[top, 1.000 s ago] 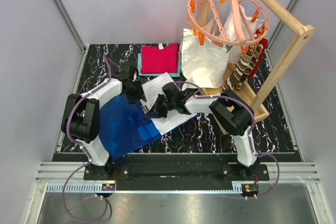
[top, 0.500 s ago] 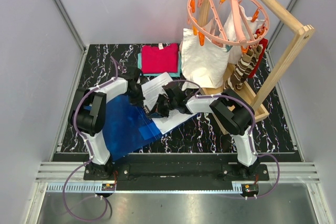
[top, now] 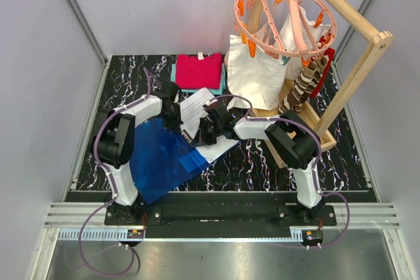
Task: Put the files into the folder
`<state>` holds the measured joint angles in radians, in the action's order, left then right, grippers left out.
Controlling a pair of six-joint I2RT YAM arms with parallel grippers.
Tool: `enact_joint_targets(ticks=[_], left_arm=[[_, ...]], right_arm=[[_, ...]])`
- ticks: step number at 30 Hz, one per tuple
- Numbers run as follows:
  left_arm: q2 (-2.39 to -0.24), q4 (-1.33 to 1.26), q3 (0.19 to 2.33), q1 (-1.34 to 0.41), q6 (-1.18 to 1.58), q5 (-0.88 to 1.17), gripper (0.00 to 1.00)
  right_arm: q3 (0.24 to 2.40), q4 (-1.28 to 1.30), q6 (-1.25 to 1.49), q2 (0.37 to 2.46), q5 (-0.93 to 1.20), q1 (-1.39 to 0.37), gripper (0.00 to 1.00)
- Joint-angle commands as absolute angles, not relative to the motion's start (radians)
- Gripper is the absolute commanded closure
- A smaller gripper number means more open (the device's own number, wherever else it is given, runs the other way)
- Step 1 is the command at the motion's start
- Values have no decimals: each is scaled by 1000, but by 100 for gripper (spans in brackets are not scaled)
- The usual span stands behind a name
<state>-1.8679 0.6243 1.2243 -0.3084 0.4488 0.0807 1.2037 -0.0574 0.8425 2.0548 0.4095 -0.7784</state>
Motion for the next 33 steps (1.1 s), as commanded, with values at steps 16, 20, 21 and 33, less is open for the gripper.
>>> enact_joint_targets(ticks=[16, 20, 21, 33], left_arm=[[-1927, 623, 1183, -313, 413, 38, 100], [-1910, 597, 1147, -319, 457, 66, 100], [-1907, 595, 1147, -319, 462, 71, 100], [-1841, 615, 1175, -319, 443, 84, 96]], right_arm=[[1170, 103, 753, 2169, 234, -738, 100], [1170, -24, 839, 2129, 427, -738, 100], [1175, -49, 860, 2120, 458, -739, 100], [1154, -198, 966, 2097, 597, -726, 71]])
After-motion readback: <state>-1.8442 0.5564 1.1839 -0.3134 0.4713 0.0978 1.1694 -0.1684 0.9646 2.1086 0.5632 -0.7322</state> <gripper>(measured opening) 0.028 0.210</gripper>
